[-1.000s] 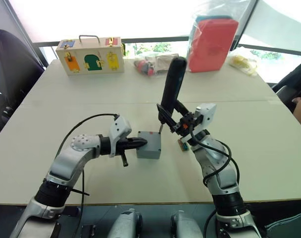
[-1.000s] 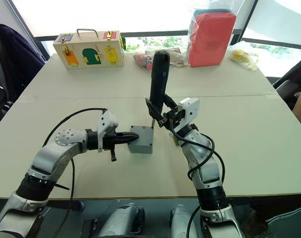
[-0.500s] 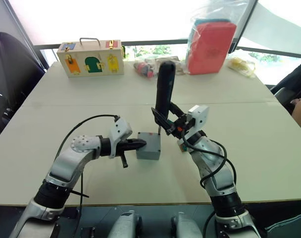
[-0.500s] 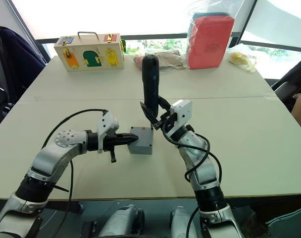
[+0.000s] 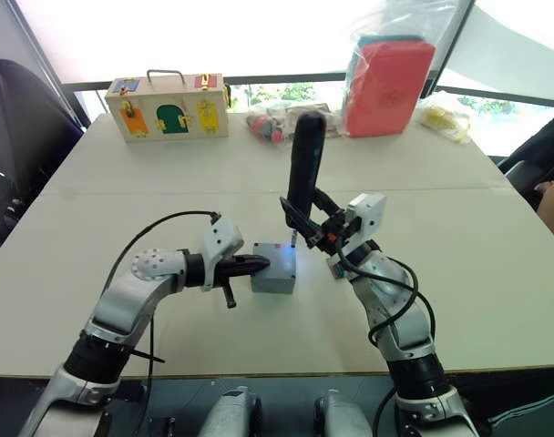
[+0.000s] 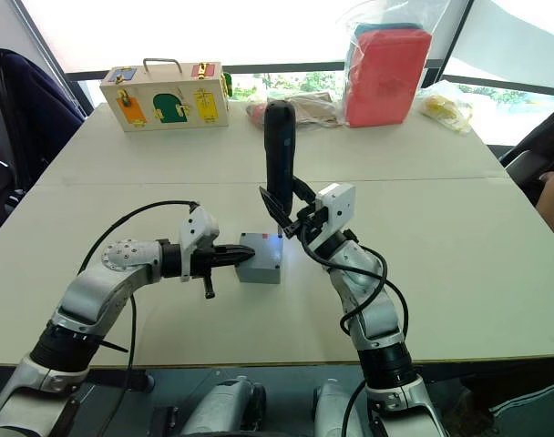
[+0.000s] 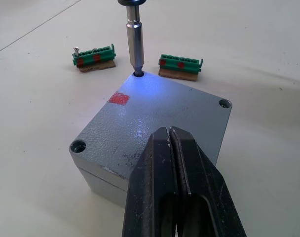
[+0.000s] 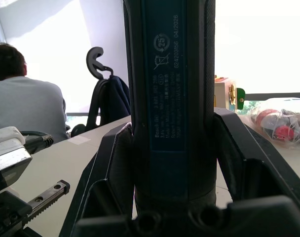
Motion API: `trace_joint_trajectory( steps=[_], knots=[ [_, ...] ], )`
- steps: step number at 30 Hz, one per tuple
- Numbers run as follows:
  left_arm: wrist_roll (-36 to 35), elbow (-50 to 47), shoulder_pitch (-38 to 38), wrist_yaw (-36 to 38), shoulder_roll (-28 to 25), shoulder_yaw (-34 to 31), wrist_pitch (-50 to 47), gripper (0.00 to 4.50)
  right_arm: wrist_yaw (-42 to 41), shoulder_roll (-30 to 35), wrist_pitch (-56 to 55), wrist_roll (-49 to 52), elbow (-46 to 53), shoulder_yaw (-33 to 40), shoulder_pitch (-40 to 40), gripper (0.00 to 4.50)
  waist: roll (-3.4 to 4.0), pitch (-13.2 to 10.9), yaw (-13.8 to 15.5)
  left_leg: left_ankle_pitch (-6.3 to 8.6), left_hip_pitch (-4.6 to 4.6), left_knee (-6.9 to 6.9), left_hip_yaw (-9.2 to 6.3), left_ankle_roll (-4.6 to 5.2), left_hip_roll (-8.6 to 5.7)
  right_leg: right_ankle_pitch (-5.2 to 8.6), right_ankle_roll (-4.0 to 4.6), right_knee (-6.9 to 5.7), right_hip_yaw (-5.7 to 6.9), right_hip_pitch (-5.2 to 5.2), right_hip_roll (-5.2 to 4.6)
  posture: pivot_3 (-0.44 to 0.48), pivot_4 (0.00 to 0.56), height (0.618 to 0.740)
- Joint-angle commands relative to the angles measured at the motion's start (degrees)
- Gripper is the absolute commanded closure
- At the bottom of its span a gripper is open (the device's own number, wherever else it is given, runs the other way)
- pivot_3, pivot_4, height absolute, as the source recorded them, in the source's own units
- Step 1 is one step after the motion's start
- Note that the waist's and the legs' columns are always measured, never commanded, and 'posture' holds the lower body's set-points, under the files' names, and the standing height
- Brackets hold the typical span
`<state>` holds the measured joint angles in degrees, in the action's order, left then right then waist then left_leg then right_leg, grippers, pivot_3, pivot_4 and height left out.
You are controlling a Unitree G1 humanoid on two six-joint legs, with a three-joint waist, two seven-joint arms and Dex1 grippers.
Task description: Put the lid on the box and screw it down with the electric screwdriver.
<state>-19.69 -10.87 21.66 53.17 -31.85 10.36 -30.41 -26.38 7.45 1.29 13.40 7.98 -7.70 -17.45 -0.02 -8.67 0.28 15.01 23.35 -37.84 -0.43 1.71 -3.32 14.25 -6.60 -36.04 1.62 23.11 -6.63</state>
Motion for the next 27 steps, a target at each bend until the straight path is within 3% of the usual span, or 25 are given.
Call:
trace_joint_trajectory(
  steps=[1, 16, 18, 23, 27],
  knots=[
    [0.58, 0.7, -0.3, -0.5, 0.51, 0.23, 0.59, 4.5, -0.48, -0.05, 3.54, 0.04, -3.93, -0.83, 1.76, 2.56, 0.0, 0.0, 0.0, 0.0, 0.0, 0.0, 0.0, 0.0, 0.0, 0.0, 0.0, 0.0, 0.0, 0.0, 0.0, 0.0, 0.15, 0.74],
    [0.61, 2.92, 0.4, -1.3, 1.46, -0.48, 1.04, 4.5, 3.38, 5.43, 20.62, 10.88, 13.08, 9.02, -11.85, 2.56, 0.13, -0.17, 0.42, 0.01, 0.11, 0.11, 0.0, 0.01, -0.03, 0.0, 0.0, 0.02, 0.02, 0.15, -0.13, 0.0, 0.15, 0.74],
    [-0.22, 2.9, 0.76, -1.71, 1.91, -1.69, 1.13, 4.5, 8.97, 5.71, 28.0, 12.7, 13.76, 12.7, -16.56, 2.56, 0.16, -0.2, 0.35, 0.01, 0.12, 0.14, 0.01, 0.01, -0.03, 0.0, 0.0, 0.03, 0.01, 0.17, -0.14, 0.0, 0.15, 0.74],
    [-4.61, 2.7, 4.83, -4.4, 4.56, -6.54, -1.8, 4.5, 12.62, 7.63, 43.31, 25.18, 12.29, 20.68, -24.56, 2.56, 0.2, -0.3, 0.38, 0.0, 0.18, 0.33, 0.01, -0.01, -0.02, 0.0, 0.02, 0.06, 0.01, 0.25, -0.17, 0.0, 0.15, 0.74],
    [-8.08, -0.62, 8.18, -2.7, 3.17, -7.7, -5.89, 4.5, 17.34, 13.66, 59.98, 32.11, 7.81, 27.57, -28.55, 2.56, 0.1, -0.43, 0.36, -0.1, 0.48, 0.4, 0.03, -0.12, -0.02, -0.01, 0.03, 0.01, 0.02, 0.39, -0.17, 0.0, 0.15, 0.74]
  ],
)
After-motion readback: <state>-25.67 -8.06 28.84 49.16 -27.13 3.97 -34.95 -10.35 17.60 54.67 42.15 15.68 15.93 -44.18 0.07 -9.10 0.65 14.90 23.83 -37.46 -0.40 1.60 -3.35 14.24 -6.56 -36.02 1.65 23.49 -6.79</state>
